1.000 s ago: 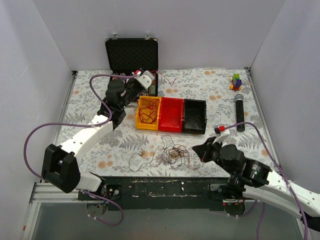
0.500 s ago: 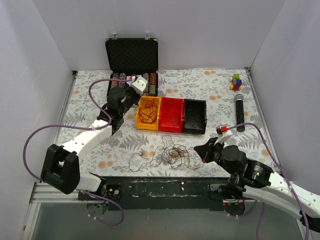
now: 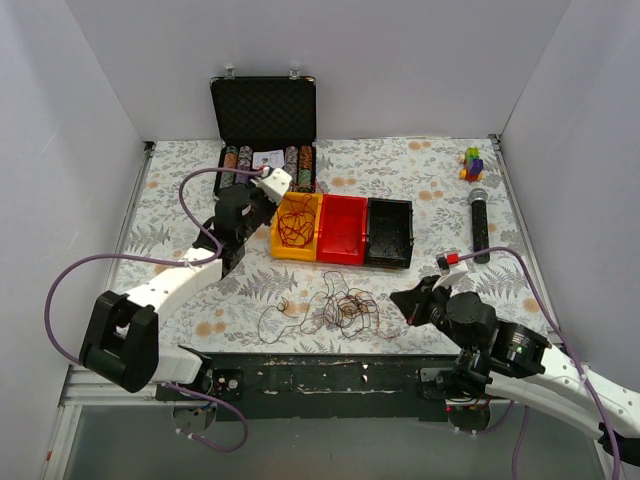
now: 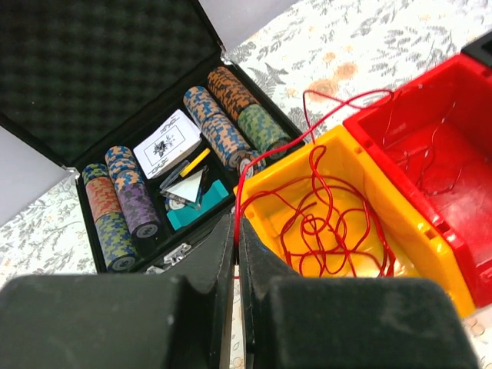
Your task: Untangle the cables
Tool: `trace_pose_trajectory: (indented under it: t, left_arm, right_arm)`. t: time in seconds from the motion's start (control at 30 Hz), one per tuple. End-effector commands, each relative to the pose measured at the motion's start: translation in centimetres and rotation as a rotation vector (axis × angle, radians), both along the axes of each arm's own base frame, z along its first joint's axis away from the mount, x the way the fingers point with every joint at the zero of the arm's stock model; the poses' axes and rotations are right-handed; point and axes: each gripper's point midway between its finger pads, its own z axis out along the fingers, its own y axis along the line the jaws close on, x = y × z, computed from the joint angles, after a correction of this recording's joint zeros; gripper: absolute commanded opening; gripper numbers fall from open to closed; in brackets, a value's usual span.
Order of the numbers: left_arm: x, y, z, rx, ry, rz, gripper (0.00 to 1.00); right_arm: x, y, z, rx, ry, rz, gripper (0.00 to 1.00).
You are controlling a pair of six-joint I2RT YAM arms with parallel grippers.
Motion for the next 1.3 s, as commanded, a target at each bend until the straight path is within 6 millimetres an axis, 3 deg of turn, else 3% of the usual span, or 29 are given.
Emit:
trace_pose_trajectory:
  t: [0.0,0.1,0.3,0.5,0.7,0.9,1.07,1.17,1.27]
  left_arm:
    - [-0.9,0.4,-0.2,0.119,-0.058,-0.066,0.00]
    - [-1.0,0.0,-1.0,0.154,-0.044,-0.101,0.00]
    - [-0.3,-0.4,-4.5,0.210,0.083,-0.113,0.00]
    - [-0.4,-0.3,-5.0,0.324,0.024,-0.163,0.00]
    - [0.1,-1.2,-3.7,0.415,-0.075,-0.224,0.00]
    - [-1.7,-6.3,-2.7,0.494,-0.192,-0.394,0.00]
    - [-2.4,-10.0,-0.6,0.305,-0.121,-0.435,0.00]
    - [-1.6,-10.6,0.3,0.184,-0.036,-0.378,0.00]
    - [-1.0,-9.7,0.0,0.095,0.031,-0.306,0.00]
  right_arm:
    - [0.3,-0.5,1.2,0.028,-0.014,-0.033,0.01]
    - [0.2,-0.6,1.0,0.028,-0.007,-0.036,0.01]
    - [0.2,-1.0,0.8,0.036,-0.001,-0.049,0.01]
    - [0.1,-1.3,1.0,0.045,-0.001,-0.058,0.01]
    - [0.1,-1.3,1.1,0.044,0.000,-0.058,0.01]
    - [0.1,-1.2,1.1,0.045,0.002,-0.060,0.01]
    - [0.1,-1.6,0.9,0.045,0.005,-0.070,0.01]
    - [0.1,-1.8,1.0,0.046,0.002,-0.072,0.01]
    - [0.0,-1.9,0.9,0.041,0.003,-0.075,0.01]
